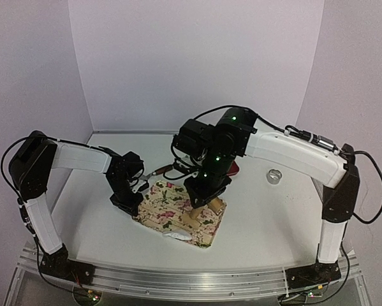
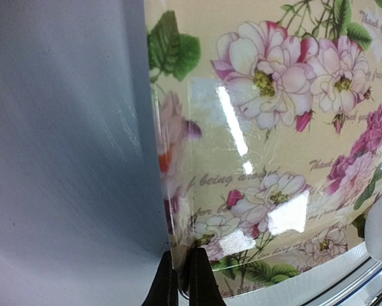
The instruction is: Roll out the dumpling wrappers from the dough
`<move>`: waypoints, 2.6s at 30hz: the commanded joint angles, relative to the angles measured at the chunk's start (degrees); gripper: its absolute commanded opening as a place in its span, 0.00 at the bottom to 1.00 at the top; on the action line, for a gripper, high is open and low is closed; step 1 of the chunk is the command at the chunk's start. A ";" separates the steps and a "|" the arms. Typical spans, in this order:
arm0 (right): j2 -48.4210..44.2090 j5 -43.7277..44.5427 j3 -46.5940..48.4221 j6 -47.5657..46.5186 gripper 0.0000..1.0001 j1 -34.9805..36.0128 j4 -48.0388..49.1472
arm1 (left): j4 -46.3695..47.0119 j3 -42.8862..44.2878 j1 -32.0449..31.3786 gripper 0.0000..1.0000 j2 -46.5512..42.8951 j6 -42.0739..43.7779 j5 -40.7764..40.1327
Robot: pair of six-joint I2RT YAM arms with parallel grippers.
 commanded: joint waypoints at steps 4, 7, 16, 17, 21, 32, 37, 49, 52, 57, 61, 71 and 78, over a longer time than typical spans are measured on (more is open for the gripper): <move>0.75 -6.78 2.38 -6.23 0.00 6.14 -3.32 | -2.22 1.94 -0.05 0.00 1.28 0.70 -1.02; 3.79 -4.18 3.33 -6.13 0.00 6.29 -3.25 | -1.87 1.32 -0.02 0.00 1.01 0.88 -1.14; 9.81 1.67 4.25 -5.28 0.00 6.22 -2.21 | -1.18 0.91 -0.02 0.00 0.76 0.90 -0.76; 10.01 2.61 4.42 -4.90 0.00 6.21 -2.22 | -1.25 0.99 -0.02 0.00 0.76 1.04 -0.77; 10.16 7.82 6.26 -1.93 0.00 5.66 -2.84 | -1.19 0.61 -0.02 0.00 0.66 1.66 -0.99; 6.06 13.82 6.18 1.68 0.00 -0.43 -5.47 | -0.20 -0.91 -0.03 0.00 -2.22 4.14 -2.30; 7.55 10.77 10.40 1.09 0.00 -0.55 -5.83 | 0.25 -0.76 -0.03 0.00 -2.12 3.61 -1.56; 11.51 3.09 12.33 -1.96 0.00 -0.55 -8.81 | 0.41 -0.46 -0.03 0.00 -1.29 3.23 -0.85; 12.35 3.46 12.05 -2.08 0.00 -0.53 -9.54 | 0.30 -0.22 -0.04 0.00 -1.11 3.19 -0.85; 13.73 3.10 11.42 -2.51 0.00 -0.54 -9.81 | 0.12 0.06 -0.03 0.00 -0.92 3.15 -0.76; 14.30 3.98 10.58 -2.35 0.00 -0.56 -10.28 | -0.13 0.09 -0.02 0.00 -0.97 3.31 -0.93; 14.93 6.32 7.73 -2.08 0.00 -0.56 -11.38 | -0.24 -0.04 -0.03 0.00 -1.00 3.33 -1.04; 15.74 9.80 6.22 0.52 0.00 -0.74 -13.90 | -0.11 -1.11 -0.02 0.00 -1.18 3.40 -1.84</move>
